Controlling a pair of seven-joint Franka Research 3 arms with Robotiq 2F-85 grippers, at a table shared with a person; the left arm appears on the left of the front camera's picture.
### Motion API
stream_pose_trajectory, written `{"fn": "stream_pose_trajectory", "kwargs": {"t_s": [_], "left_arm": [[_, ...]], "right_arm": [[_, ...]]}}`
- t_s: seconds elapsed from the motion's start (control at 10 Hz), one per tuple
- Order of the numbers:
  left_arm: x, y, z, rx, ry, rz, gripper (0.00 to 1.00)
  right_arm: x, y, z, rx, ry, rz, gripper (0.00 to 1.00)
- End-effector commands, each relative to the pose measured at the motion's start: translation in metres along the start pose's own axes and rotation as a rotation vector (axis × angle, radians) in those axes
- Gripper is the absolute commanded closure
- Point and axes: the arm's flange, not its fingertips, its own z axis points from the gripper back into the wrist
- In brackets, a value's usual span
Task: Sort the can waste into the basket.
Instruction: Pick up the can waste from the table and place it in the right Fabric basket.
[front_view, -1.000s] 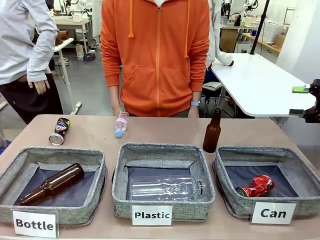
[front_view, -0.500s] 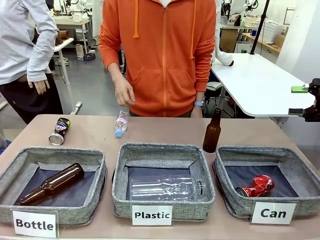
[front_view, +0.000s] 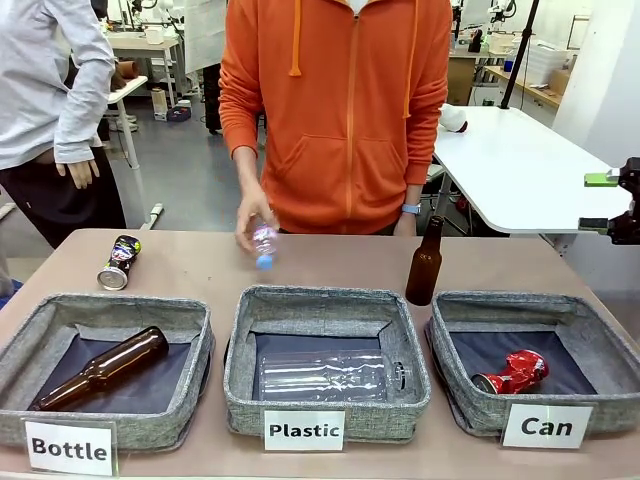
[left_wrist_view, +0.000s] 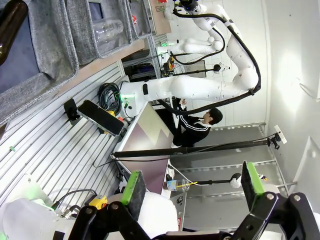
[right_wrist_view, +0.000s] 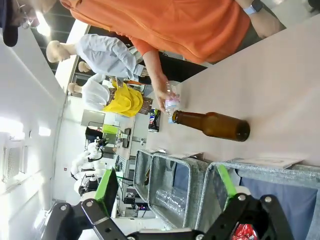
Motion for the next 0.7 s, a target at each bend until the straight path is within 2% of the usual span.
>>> {"fn": "stream_pose_trajectory", "kwargs": {"t_s": [0.0,0.3,0.5,0.6], "left_arm": [[-0.001,-0.001,0.001,-0.018,-0.005,-0.016,0.00],[0.000,0.000,0.000,0.000,0.000,0.000,0.00],[0.075,-0.017,-0.010,0.303,-0.085,-0.059,0.00],[0.116,-0.019,-0.010,0.441,-0.159,-0.082,0.00]], "right_arm": [[0.001,0.001,0.003,0.003,0.005,0.020,0.00],[0.001,0.001,0.003,0.003,0.005,0.020,0.00],[0.001,0.001,0.003,0.003,0.005,0.020,0.00],[0.001,0.001,0.003,0.003,0.005,0.020,0.00]]}}
